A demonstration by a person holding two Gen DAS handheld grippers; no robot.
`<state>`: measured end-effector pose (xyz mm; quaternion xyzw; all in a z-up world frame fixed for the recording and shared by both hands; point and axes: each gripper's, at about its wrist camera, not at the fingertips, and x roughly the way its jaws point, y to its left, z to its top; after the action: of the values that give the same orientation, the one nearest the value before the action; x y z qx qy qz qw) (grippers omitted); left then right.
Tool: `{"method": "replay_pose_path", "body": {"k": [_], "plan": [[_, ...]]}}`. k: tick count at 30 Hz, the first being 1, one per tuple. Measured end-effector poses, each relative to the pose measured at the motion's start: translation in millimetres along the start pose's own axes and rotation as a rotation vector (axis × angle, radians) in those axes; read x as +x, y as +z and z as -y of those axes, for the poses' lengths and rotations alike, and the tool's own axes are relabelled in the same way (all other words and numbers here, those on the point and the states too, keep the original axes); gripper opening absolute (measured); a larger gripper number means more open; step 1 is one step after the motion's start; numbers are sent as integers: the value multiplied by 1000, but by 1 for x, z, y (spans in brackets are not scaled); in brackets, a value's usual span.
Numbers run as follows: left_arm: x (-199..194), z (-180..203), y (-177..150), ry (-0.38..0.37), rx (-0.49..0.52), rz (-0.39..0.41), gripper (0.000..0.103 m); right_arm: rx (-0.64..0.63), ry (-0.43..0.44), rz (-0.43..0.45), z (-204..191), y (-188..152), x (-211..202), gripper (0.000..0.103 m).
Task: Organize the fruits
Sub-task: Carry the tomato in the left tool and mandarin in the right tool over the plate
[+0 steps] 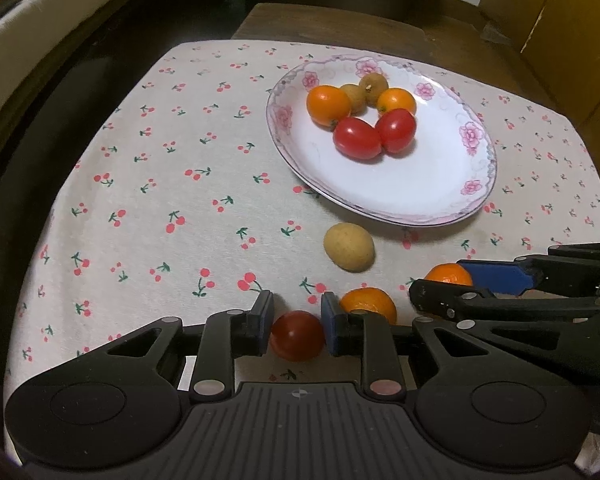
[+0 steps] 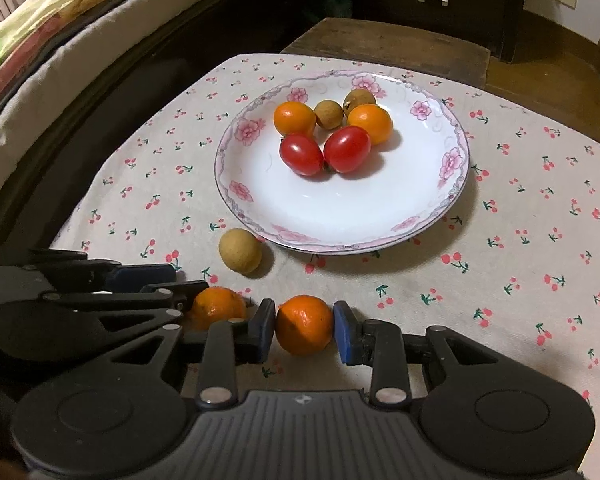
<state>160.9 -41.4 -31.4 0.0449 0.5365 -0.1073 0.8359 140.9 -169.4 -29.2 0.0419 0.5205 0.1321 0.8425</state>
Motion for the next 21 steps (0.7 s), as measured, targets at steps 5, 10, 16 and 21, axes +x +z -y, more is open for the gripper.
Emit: {"method": "replay_pose_path", "body": {"k": [5,10,16,21], "plan": [[-9,1,0,-14,2,19,29,3,0,23,-1,2,-15,32],[-8,1,-4,-19,7,6,34,7,-14,20,1,-2,-21,32],[-1,-4,-5,-37,-23,-16,37,28,-4,16,5,-4,-21,32],[-1,0,-10,-23,-5,-10,37,35,9,22,5,-2,-20,32]]}}
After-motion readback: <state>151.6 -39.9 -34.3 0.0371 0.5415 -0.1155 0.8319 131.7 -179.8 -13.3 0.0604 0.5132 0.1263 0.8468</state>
